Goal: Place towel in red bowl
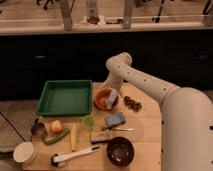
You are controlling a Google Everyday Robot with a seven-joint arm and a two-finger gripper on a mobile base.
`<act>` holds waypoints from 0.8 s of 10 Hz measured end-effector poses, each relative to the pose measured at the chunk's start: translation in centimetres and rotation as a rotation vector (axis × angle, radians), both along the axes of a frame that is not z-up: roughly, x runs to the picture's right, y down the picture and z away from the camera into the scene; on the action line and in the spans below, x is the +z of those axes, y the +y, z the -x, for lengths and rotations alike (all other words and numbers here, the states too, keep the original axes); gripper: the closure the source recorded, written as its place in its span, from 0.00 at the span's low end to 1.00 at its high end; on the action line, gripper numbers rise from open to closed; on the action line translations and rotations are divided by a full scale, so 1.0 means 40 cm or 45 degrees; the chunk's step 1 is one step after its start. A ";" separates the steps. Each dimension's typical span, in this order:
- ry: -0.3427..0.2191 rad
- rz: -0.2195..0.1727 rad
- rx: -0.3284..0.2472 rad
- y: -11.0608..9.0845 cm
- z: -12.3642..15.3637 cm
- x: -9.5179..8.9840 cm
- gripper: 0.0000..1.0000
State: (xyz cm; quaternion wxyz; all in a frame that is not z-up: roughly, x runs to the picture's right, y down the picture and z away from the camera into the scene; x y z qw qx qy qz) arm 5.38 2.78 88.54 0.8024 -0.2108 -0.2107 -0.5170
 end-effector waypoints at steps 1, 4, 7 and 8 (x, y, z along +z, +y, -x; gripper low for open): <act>-0.002 -0.001 0.000 0.001 -0.001 -0.001 0.20; -0.025 -0.032 0.021 -0.004 -0.005 -0.007 0.20; -0.043 -0.048 0.037 -0.007 -0.004 -0.013 0.20; -0.045 -0.049 0.038 -0.007 -0.003 -0.014 0.20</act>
